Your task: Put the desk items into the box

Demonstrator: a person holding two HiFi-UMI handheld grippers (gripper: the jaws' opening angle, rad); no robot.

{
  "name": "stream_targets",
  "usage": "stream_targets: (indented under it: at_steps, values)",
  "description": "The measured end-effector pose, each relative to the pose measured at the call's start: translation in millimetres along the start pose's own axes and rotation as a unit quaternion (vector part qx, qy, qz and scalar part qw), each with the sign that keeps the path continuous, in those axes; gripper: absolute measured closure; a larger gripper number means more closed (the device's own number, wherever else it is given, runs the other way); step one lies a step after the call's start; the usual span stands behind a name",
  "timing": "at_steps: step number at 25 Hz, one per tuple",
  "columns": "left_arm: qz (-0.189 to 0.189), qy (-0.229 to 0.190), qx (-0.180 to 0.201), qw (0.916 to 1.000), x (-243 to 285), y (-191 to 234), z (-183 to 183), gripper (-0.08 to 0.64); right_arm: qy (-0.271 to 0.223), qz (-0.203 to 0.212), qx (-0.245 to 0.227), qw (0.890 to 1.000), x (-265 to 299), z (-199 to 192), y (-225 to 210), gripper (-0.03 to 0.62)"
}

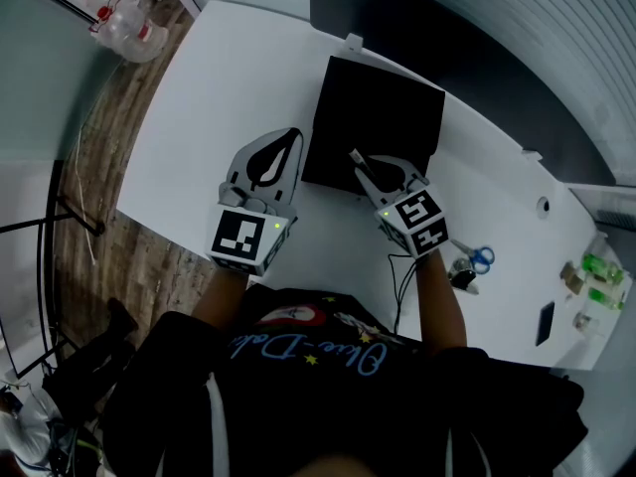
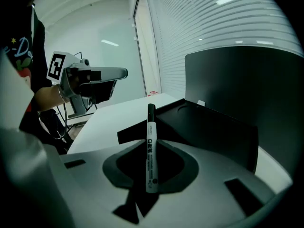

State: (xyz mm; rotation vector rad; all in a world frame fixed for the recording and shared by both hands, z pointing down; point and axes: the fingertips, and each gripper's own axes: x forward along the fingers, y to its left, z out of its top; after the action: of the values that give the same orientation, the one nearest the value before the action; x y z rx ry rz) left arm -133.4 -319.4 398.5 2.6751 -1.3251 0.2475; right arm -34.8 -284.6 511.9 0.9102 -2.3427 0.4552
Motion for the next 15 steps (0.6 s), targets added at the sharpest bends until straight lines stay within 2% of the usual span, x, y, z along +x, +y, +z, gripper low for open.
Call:
stream_targets:
  at_steps: [3,15]
  values:
    - [0.000,0.001,-0.002,1.0000,0,2,-2,0.552,0.022,-0.003,-0.018,1.000,4,-4,-1,0.520]
    - [0.012,0.002,-0.003,0.9999,-1,15,-6,0.552,0.075,0.003,-0.037,0.997,18,-16,-1,0.520]
